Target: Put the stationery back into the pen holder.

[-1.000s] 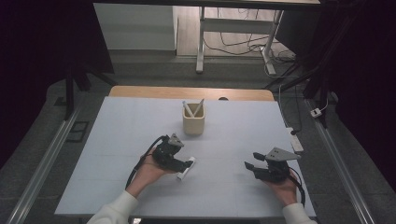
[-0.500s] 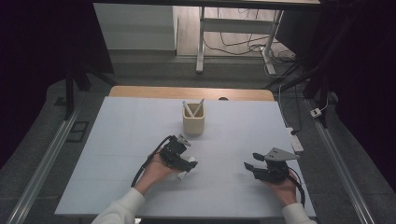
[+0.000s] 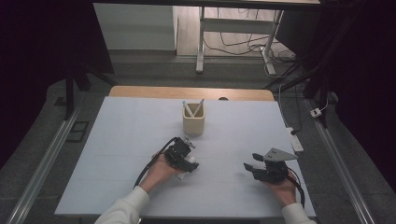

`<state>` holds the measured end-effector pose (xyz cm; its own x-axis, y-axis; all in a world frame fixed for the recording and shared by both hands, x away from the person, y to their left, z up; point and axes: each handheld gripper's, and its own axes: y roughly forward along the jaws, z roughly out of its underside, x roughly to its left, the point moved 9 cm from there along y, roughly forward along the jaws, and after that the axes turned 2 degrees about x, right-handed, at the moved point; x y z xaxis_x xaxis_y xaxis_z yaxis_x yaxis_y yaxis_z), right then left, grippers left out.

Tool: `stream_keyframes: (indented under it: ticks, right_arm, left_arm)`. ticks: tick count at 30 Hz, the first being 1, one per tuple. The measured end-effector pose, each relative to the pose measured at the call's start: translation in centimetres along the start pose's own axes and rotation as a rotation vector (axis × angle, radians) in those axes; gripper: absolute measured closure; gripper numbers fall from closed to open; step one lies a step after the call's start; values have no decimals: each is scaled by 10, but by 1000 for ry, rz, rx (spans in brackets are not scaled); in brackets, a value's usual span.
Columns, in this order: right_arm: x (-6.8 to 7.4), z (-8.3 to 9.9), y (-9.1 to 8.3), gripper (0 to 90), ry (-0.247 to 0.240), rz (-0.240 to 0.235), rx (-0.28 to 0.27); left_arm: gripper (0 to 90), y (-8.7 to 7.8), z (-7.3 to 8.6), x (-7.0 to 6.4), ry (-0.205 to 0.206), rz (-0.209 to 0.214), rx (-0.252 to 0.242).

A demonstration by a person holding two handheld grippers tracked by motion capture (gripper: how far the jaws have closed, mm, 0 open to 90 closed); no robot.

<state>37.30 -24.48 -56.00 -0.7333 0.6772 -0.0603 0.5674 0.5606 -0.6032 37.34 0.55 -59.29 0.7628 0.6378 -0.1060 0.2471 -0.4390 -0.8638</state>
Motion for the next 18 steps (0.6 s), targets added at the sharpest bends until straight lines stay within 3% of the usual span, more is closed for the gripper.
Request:
stream_keyframes:
  ticks: [11, 18]
  right_arm:
    - [0, 0, 0, 426, -1, 3, 1]
    - [-1, 0, 0, 426, 5, 1, -6]
  left_arm:
    - [574, 1, 0, 2, -20, 3, 2]
    - [657, 0, 1, 2, -7, 3, 3]
